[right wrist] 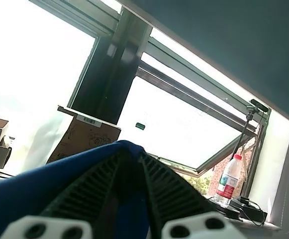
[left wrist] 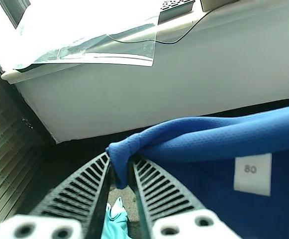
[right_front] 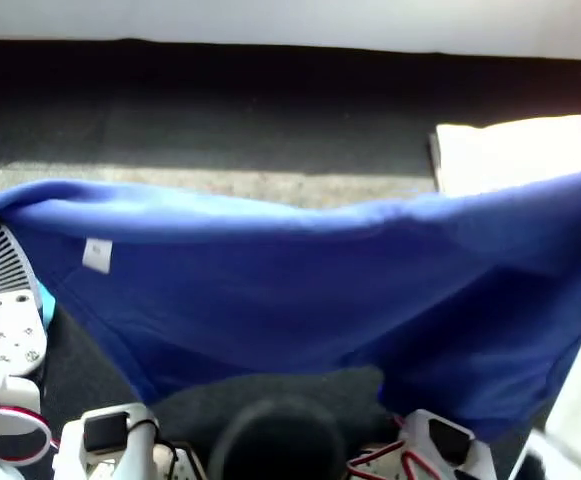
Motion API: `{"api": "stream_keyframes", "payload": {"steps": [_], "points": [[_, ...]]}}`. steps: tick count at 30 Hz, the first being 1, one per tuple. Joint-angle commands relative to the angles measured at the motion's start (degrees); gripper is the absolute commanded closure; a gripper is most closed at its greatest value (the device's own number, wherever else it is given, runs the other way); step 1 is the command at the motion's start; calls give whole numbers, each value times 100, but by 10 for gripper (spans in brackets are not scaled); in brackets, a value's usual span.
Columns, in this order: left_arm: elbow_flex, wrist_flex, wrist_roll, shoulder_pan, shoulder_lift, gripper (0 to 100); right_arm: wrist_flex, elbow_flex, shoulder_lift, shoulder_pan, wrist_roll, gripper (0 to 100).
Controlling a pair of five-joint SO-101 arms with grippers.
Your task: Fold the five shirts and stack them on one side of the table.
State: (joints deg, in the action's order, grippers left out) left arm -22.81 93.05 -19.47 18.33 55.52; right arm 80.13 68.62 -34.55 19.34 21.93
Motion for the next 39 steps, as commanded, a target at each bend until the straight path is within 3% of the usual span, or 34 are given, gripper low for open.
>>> {"api": "stream_keyframes", "payload": {"steps": [1, 8, 14, 39], "points": [[4, 18, -18, 75, 110, 991, -101, 22, -40, 66, -18, 991], [646, 132, -35, 127, 180, 991, -119, -453, 207, 31, -44, 991], [936, 70, -26, 664, 180, 991, -119, -558, 224, 22, -44, 991], [4, 501, -18, 664, 154, 991, -84, -752, -453, 22, -44, 991]]}}
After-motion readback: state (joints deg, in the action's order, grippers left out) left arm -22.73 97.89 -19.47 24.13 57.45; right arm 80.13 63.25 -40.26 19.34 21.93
